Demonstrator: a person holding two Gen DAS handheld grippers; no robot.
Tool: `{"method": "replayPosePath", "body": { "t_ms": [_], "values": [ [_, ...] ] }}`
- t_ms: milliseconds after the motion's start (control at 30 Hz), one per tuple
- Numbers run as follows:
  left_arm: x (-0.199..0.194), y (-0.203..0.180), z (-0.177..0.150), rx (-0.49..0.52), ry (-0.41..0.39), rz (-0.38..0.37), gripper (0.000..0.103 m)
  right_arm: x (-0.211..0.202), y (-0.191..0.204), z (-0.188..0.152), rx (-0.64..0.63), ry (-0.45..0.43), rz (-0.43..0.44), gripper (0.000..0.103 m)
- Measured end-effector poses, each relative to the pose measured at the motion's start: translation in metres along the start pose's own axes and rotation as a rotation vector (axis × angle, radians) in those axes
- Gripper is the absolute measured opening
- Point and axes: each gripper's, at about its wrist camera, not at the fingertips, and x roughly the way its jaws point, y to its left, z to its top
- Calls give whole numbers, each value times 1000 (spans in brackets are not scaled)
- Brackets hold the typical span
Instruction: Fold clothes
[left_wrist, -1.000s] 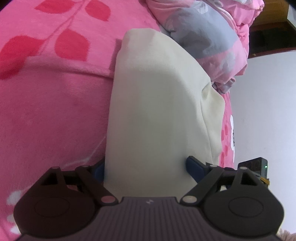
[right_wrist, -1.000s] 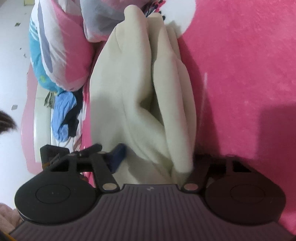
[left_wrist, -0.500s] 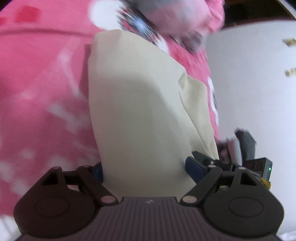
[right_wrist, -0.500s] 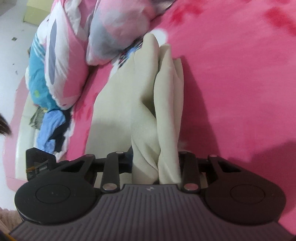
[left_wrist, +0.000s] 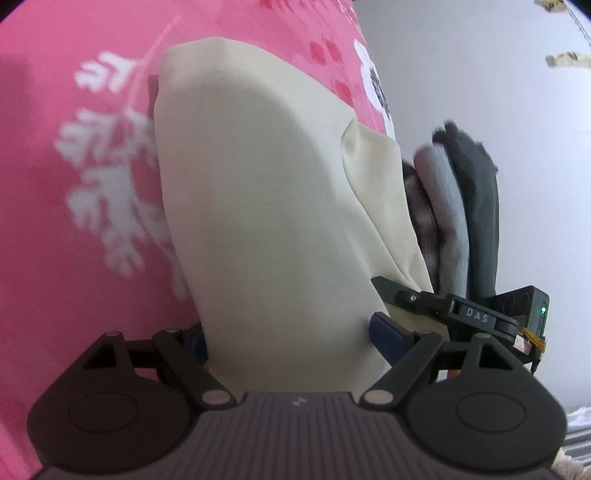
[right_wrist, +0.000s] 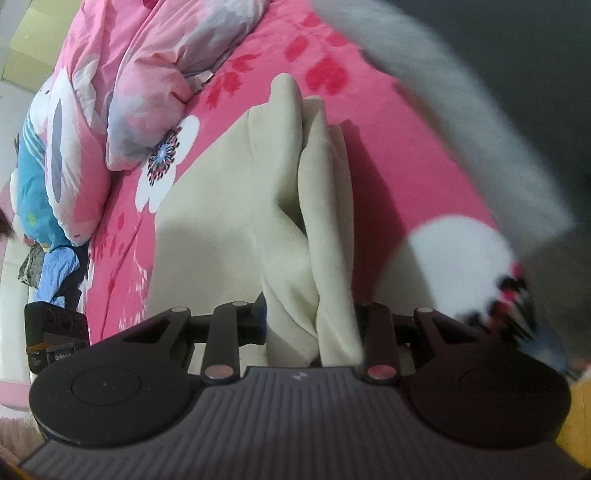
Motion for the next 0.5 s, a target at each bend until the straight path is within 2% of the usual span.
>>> {"method": "replayPosePath", "body": {
  "t_ms": [133, 300, 367, 433, 500],
  "values": [
    [15, -7, -15, 10, 11, 23, 86, -12, -18, -10, -44, 4, -11, 29],
    [23, -6, -24, 4, -30, 43, 86, -9, -30, -11, -105, -7, 3, 30],
    [25, -6, -29, 22, -39, 61, 86, -9, -40, -13, -84, -23, 23, 38],
    [20, -11, -33, 44, -55, 94, 86, -10, -51, -14, -25, -19, 24, 59],
    [6, -19, -37, 79, -96, 148, 86, -24, -49, -19, -26, -31, -37, 63]
  ]
}}
